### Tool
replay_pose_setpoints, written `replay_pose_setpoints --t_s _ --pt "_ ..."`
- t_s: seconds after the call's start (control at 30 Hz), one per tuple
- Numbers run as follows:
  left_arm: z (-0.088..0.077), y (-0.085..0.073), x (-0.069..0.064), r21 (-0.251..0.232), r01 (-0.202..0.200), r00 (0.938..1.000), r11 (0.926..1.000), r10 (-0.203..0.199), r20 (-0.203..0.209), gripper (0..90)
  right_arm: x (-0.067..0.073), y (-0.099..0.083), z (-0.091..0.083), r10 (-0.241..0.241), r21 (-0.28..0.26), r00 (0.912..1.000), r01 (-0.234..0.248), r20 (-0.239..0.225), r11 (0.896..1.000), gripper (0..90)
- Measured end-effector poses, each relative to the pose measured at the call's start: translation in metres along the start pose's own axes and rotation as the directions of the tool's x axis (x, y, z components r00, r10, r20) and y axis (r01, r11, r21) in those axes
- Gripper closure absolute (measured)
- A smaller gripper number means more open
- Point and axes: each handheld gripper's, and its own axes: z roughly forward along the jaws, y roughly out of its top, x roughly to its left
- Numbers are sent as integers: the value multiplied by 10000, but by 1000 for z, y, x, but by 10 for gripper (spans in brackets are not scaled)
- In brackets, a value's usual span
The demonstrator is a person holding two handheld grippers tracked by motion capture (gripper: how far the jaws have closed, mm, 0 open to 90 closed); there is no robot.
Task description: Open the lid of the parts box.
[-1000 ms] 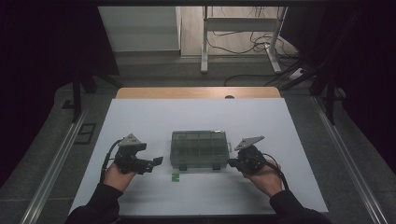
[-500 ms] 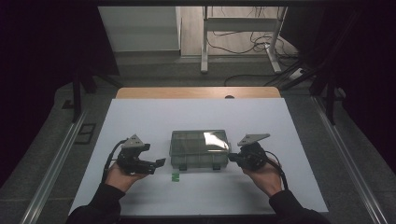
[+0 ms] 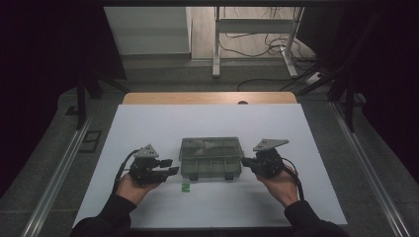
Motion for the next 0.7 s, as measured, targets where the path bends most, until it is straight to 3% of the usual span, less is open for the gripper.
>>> replay_pose_setpoints --t_s 0.17,0.4,0.7 --pt "6 2 -3 101 -27 10000 9999 26 94 726 -2 2 -1 226 -152 9997 -228 -103 9996 890" --pt "16 7 -12 126 -183 9991 9998 178 385 856 -2 5 0 146 -219 9999 -147 -24 9997 890" --pt "32 11 -23 292 -580 9974 9979 566 450 889 -4 8 2 54 -458 9999 -50 90 9989 890"
